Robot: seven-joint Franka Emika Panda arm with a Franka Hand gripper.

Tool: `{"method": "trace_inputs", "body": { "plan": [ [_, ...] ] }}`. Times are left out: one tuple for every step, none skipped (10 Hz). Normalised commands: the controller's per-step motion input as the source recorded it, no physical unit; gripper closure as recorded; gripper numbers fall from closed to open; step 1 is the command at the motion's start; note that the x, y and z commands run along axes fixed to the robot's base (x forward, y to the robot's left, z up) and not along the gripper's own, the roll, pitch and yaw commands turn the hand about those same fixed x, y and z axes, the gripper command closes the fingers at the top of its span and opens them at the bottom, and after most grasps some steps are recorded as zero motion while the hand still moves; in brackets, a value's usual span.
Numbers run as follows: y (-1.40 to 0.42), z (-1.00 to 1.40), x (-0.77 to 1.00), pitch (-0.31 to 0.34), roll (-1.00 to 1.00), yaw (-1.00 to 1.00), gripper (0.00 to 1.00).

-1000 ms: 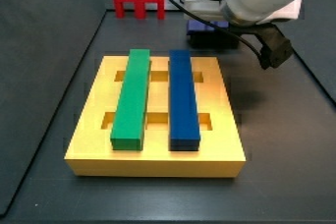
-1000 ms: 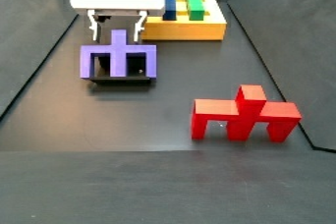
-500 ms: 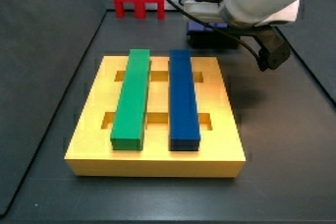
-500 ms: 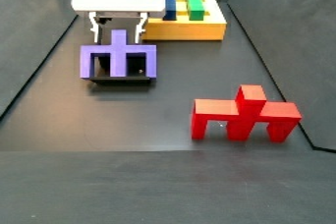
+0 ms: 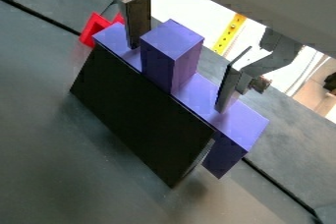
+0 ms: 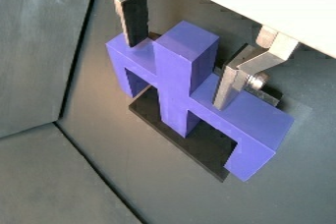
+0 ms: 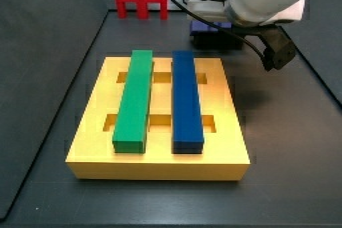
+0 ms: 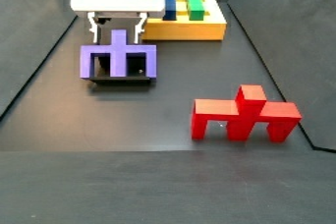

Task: Pick up the purple object. Move up. Place the purple object on the fixture. Regrasp the purple object. Move to above the board. Insert the purple object.
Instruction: Regrasp the purple object.

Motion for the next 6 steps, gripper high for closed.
{"method": "trace_inputs", "body": {
  "plan": [
    [0.0,-0.01,0.0,-0.003,0.0,0.0,0.0],
    [0.0,0.0,0.0,0.0,0.0,0.0,0.0],
    [0.0,0.0,0.0,0.0,0.0,0.0,1.0],
    [0.0,0.0,0.0,0.0,0.0,0.0,1.0],
    [0.0,0.0,0.0,0.0,0.0,0.0,1.0],
    [0.0,0.0,0.0,0.0,0.0,0.0,1.0]
  ]
}}
